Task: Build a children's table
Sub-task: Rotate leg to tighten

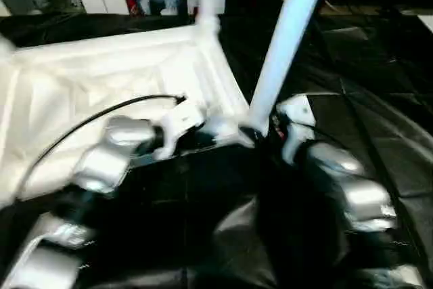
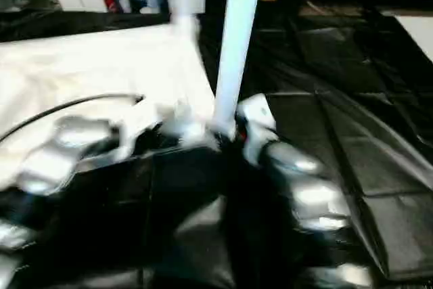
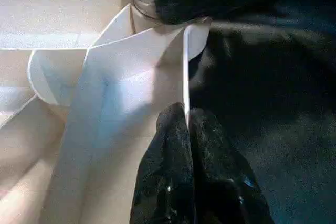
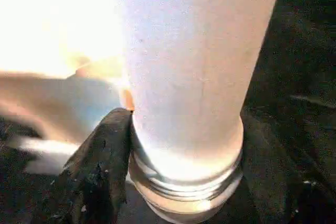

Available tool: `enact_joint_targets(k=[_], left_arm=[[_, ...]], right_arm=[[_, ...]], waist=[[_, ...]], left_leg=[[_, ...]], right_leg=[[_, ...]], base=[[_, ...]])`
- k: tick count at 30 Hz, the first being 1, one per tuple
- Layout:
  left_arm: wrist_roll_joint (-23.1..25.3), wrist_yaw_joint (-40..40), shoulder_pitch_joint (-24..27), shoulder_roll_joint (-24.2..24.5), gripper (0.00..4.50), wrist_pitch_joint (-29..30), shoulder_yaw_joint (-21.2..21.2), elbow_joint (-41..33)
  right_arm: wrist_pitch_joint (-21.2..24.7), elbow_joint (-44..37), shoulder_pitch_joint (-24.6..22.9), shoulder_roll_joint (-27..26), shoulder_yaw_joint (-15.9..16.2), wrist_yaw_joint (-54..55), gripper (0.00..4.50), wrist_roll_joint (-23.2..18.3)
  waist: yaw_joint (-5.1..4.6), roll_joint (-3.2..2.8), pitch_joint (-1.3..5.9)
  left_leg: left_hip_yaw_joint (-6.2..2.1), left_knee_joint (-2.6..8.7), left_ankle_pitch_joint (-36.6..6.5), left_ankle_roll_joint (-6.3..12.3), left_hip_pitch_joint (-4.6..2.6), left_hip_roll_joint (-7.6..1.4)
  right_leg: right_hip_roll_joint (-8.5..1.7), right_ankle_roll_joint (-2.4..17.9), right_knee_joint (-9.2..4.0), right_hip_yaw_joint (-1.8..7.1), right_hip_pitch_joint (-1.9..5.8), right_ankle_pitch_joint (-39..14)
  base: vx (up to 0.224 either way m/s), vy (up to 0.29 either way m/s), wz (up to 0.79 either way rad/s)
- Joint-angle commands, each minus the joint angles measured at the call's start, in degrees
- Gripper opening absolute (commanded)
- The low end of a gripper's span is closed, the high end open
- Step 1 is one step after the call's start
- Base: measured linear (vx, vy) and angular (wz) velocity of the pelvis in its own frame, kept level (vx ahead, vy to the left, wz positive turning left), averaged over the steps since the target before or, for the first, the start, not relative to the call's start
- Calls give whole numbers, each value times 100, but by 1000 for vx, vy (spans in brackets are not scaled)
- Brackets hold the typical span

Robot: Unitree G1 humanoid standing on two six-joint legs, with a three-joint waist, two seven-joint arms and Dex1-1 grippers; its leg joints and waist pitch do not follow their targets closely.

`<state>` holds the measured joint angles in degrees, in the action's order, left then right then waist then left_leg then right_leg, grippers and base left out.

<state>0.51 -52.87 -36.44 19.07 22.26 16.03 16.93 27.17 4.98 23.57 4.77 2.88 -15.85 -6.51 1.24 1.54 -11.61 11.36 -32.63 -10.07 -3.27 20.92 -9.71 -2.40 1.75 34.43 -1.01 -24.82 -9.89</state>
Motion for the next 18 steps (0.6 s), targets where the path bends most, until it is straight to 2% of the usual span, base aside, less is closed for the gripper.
enact_joint_targets(k=[1,5,7,9,10,11,12,14,18], left_arm=[[123,276,46,-402,0,217,425,400],[308,713,-179,-803,0,225,489,842],[354,739,-216,-846,0,194,501,904],[377,738,-232,-852,0,180,499,908],[401,665,-219,-784,0,153,519,857],[406,642,-212,-762,0,140,525,842],[436,588,-187,-690,0,109,535,798],[460,506,-150,-601,0,86,547,727],[452,278,-58,-401,0,43,514,562]], right_arm=[[253,394,-26,-402,279,452,266,104],[94,615,31,-734,521,828,266,383],[87,576,24,-767,578,755,266,394],[68,464,-16,-772,597,579,266,343],[53,262,-82,-777,526,459,266,171],[50,221,-94,-779,498,441,301,128],[81,131,-100,-779,390,483,322,78],[101,50,-95,-719,309,506,336,81],[117,-134,-66,-318,273,349,382,205]], waist=[[-6,-35,351],[28,-35,336],[32,-20,313],[24,-14,308],[32,-10,343],[44,-10,361],[55,-11,383],[41,-15,372],[43,-22,392]], left_leg=[[-201,418,-1391,-28,-97,-281],[-202,446,-1636,-30,-148,-277],[-216,462,-1915,-20,-183,-279],[-261,497,-2155,-16,-199,-268],[-269,515,-2008,30,-175,-272],[-262,522,-1881,65,-174,-281],[-241,528,-1598,136,-154,-292],[-230,540,-1523,161,-121,-300],[-210,521,-1412,184,-105,-302]], right_leg=[[-540,747,-570,290,222,-2826],[-540,593,-623,289,178,-2917],[-550,480,-666,292,144,-3248],[-575,307,-712,271,153,-3709],[-599,284,-707,281,190,-3582],[-601,297,-701,286,199,-3412],[-588,399,-661,296,213,-2896],[-566,585,-613,289,221,-2456],[-582,781,-572,299,262,-2103]], base=[[0,0,0],[0,0,0],[0,0,0],[0,0,0],[0,0,0],[0,0,0],[0,0,0],[0,0,0],[0,0,0]])
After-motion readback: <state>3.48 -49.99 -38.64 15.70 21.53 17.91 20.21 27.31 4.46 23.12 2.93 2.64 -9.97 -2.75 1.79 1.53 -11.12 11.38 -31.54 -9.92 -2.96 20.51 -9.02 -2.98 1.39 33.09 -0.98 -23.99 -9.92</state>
